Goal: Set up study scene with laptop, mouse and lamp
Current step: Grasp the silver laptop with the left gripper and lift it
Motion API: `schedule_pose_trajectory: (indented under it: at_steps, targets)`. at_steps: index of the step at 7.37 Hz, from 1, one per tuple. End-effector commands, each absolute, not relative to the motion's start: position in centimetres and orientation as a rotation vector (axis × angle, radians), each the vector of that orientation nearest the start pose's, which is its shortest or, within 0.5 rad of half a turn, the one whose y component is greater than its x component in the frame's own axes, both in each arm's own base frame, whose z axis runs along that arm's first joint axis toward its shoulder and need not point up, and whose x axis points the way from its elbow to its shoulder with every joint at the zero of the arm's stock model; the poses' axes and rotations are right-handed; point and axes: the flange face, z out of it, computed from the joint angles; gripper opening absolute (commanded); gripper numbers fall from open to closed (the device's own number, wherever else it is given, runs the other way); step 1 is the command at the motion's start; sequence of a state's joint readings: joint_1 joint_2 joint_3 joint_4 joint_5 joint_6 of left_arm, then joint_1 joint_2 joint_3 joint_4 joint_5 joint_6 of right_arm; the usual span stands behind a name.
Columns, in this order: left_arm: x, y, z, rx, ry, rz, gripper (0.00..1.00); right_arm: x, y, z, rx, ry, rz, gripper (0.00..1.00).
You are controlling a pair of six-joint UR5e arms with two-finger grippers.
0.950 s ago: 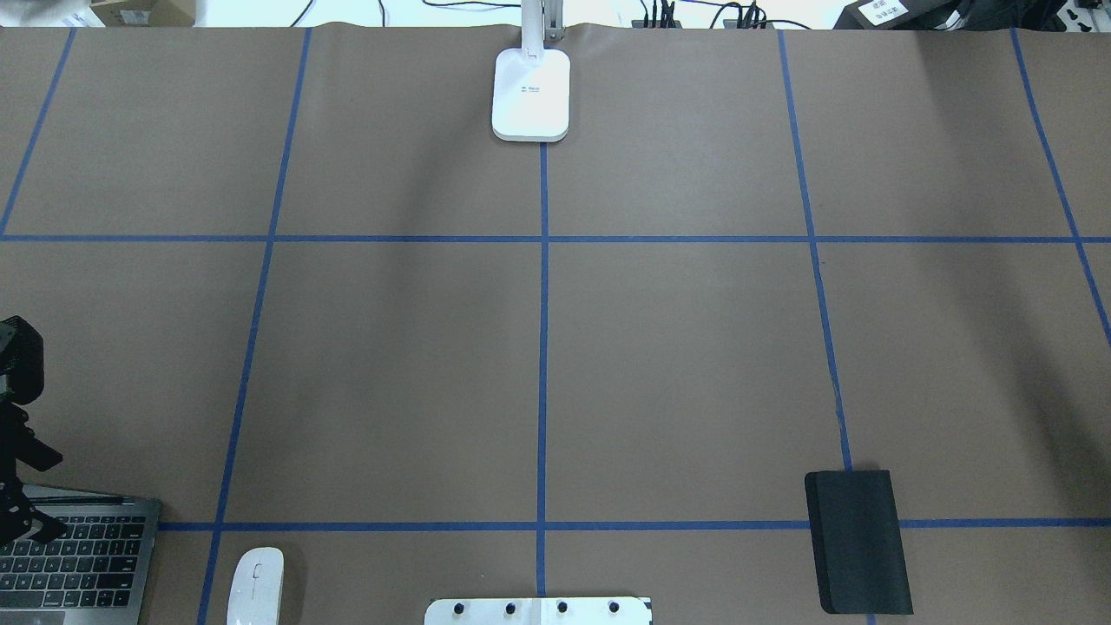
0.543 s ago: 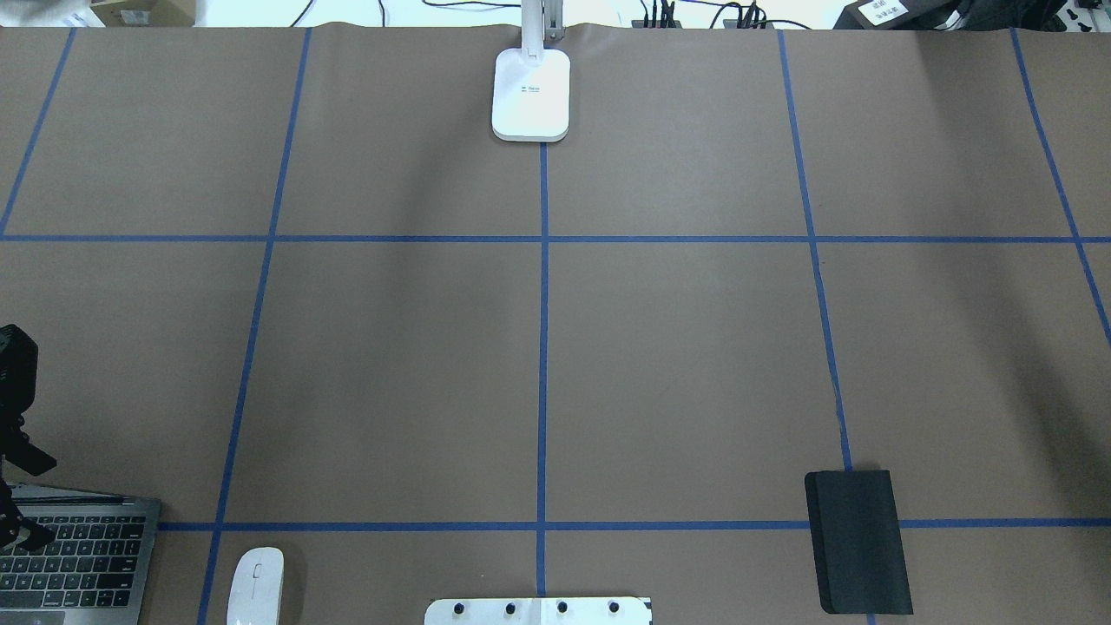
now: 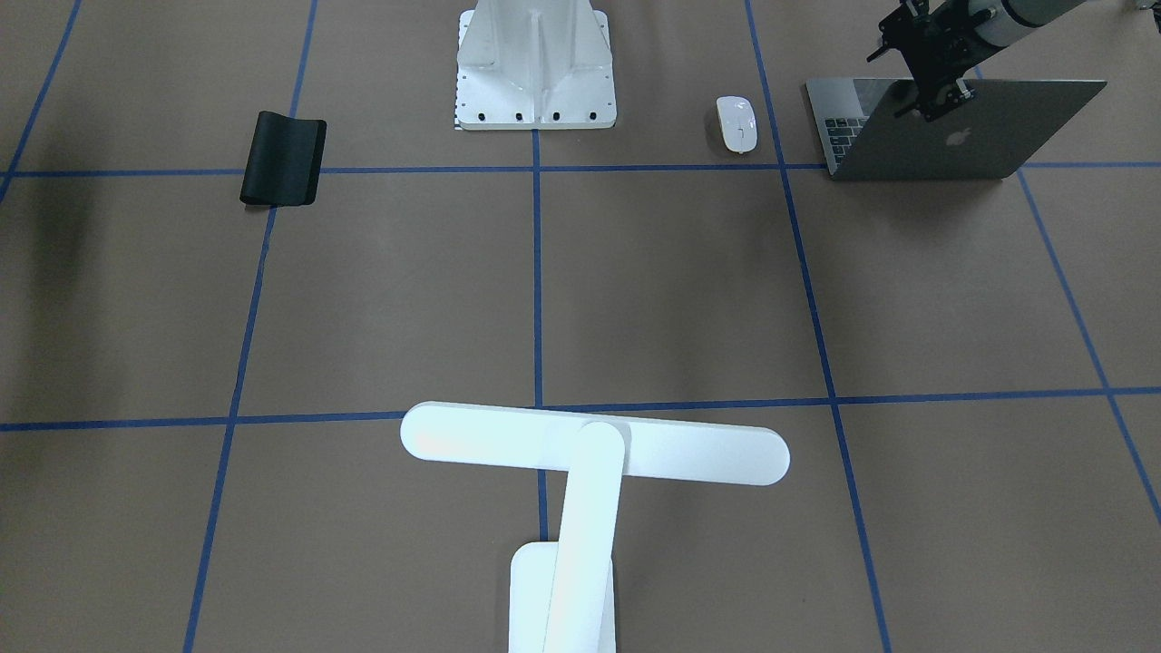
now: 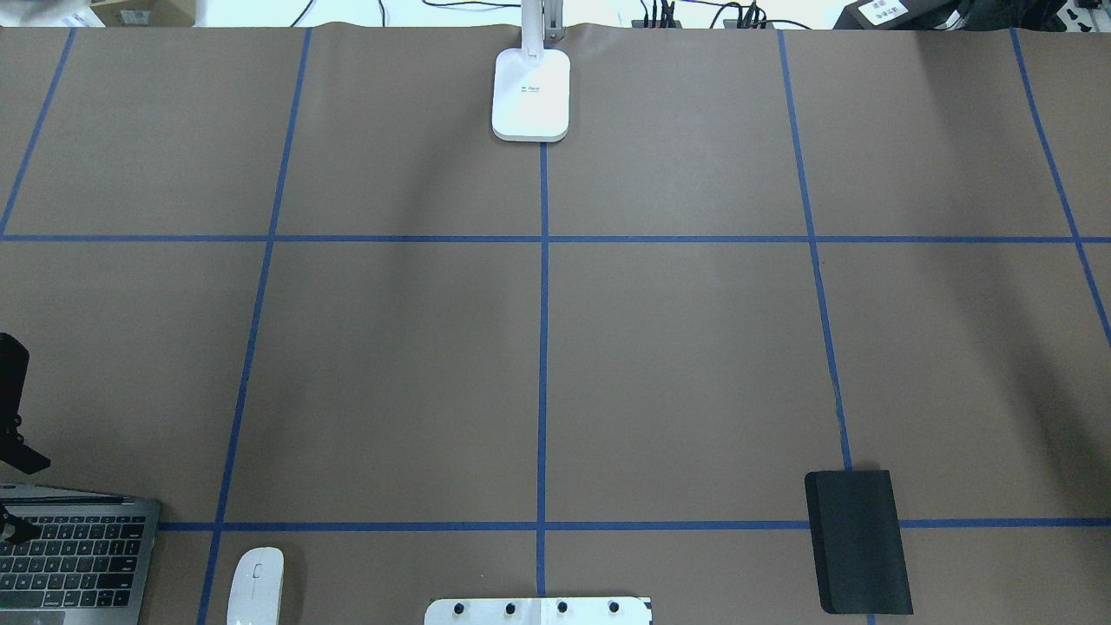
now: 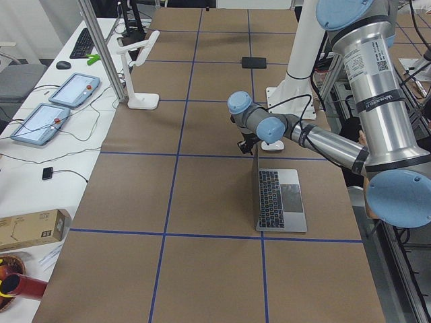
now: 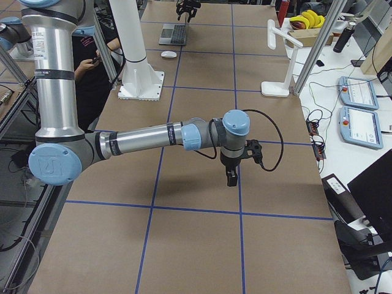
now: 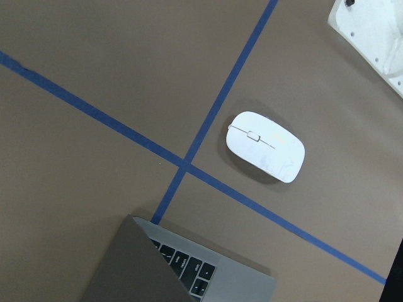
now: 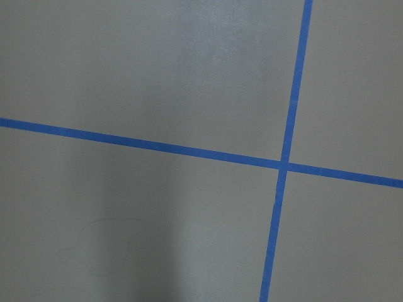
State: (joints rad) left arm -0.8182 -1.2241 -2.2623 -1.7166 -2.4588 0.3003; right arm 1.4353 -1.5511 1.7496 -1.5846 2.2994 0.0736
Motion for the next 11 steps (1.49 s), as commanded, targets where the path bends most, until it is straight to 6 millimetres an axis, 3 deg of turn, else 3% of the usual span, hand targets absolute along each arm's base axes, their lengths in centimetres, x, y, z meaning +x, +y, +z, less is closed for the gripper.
schedule_pose_trajectory:
  at_steps: [1,3,5,6,10,11]
  targets:
    - [18.9,-28.8,44.1,0.294,0.995,1.215,0.8,-0.3,-50.9,56.4,0.1,-0.742,-0.129,1.0]
    - [17.4,-29.5,44.7,0.371,0.973,1.291,0.71,-0.4,-50.9,56.4,0.101,-0.742,-0.131,1.0]
    - [17.2,-29.6,44.9,0.395,0.946,1.322,0.62,-0.4,-51.0,56.4,0.1,-0.742,-0.13,1.0]
    - [17.0,-29.7,45.2,0.417,0.912,1.357,0.5,-0.5,-51.0,56.4,0.099,-0.742,-0.131,1.0]
    - [16.9,-29.8,45.5,0.471,0.869,1.454,0.42,-0.5,-51.0,56.4,0.097,-0.742,-0.129,1.0]
    - [16.9,-29.7,45.6,0.469,0.864,1.454,0.33,-0.6,-51.0,56.5,0.094,-0.742,-0.129,1.0]
